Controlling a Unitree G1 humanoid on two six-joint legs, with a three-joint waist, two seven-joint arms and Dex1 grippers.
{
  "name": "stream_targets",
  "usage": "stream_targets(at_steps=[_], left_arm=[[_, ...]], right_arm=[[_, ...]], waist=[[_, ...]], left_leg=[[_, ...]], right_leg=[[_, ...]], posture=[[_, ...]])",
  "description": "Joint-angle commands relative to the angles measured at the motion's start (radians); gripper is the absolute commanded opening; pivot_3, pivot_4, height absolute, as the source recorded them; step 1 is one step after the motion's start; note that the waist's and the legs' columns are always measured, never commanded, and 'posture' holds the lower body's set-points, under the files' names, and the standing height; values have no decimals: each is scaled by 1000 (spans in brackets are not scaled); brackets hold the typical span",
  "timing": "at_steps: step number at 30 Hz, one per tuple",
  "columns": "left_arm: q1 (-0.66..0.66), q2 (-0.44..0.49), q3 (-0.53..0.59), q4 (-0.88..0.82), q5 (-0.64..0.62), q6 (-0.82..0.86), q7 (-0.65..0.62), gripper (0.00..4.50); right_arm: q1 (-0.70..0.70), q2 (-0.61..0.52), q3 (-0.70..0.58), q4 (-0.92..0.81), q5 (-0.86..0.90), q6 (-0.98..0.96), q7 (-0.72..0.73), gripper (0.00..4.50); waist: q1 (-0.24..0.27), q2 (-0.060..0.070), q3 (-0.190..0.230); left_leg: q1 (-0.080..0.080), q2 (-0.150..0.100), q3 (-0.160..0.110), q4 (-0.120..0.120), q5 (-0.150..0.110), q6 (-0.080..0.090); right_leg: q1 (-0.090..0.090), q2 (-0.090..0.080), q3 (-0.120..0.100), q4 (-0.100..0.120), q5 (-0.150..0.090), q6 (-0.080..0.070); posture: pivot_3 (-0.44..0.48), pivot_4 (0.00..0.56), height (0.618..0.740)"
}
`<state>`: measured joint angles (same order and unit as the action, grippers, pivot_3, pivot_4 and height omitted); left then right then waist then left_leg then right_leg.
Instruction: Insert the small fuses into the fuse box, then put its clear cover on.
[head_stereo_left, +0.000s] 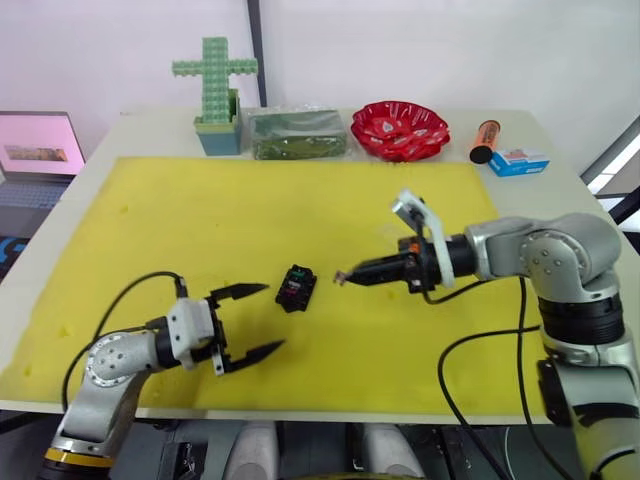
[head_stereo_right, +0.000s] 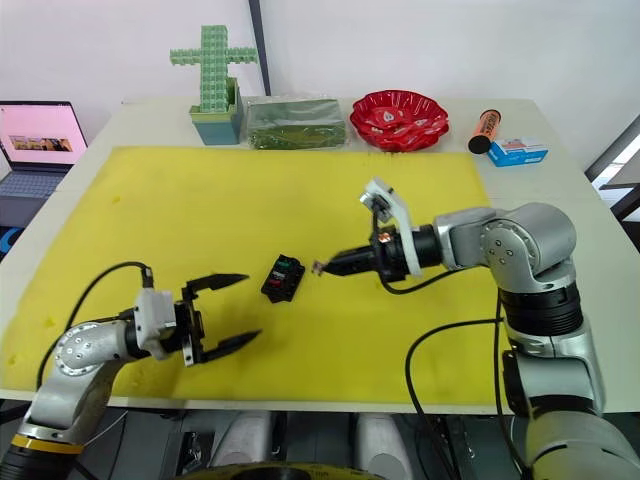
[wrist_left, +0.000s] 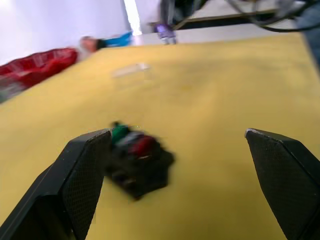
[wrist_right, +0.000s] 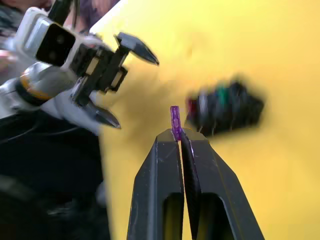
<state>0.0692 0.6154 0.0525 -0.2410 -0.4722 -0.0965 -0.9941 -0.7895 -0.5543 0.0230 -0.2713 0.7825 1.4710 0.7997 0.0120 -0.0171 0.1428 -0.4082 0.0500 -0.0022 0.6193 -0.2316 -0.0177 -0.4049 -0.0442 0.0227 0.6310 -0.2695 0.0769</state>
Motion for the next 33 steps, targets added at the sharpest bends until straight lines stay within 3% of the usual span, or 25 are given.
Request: stream_targets(at_steps=[1, 7, 11, 17, 33], left_arm=[[-75, 27, 36, -32, -68, 147, 49, 4500], [-171, 24, -15, 13, -66, 296, 54, 4500], [-191, 17, -40, -6, -48, 345, 64, 4500], [-188, -16, -48, -46, -36, 404, 123, 4500], [-226, -29, -41, -18, -41, 460, 111, 4500]], right_arm=[[-62, -6, 86, -29, -114, -101, -97, 97], [-125, 52, 247, -8, -243, -219, -175, 97], [-156, 42, 300, 1, -268, -232, -153, 97], [-163, 52, 358, -23, -285, -221, -149, 97], [-158, 86, 449, 20, -341, -265, -125, 97]], waist=[[1, 0, 0], [-12, 0, 0], [-26, 0, 0], [-26, 0, 0], [-26, 0, 0]], left_leg=[[0, 0, 0, 0, 0, 0], [0, -1, 1, 1, 0, 0], [0, -1, 0, -1, 0, 0], [0, -1, 0, -2, 0, 0], [0, -1, 0, -2, 0, 0]], right_leg=[[0, 0, 0, 0, -1, -1], [0, -1, 1, 0, 1, 2], [-1, 0, 0, 1, 1, 3], [-1, 0, 0, 1, 1, 2], [-1, 0, 0, 1, 1, 2]], posture=[[0, 150, 740], [0, 150, 740], [0, 150, 740], [0, 150, 740], [0, 150, 740]])
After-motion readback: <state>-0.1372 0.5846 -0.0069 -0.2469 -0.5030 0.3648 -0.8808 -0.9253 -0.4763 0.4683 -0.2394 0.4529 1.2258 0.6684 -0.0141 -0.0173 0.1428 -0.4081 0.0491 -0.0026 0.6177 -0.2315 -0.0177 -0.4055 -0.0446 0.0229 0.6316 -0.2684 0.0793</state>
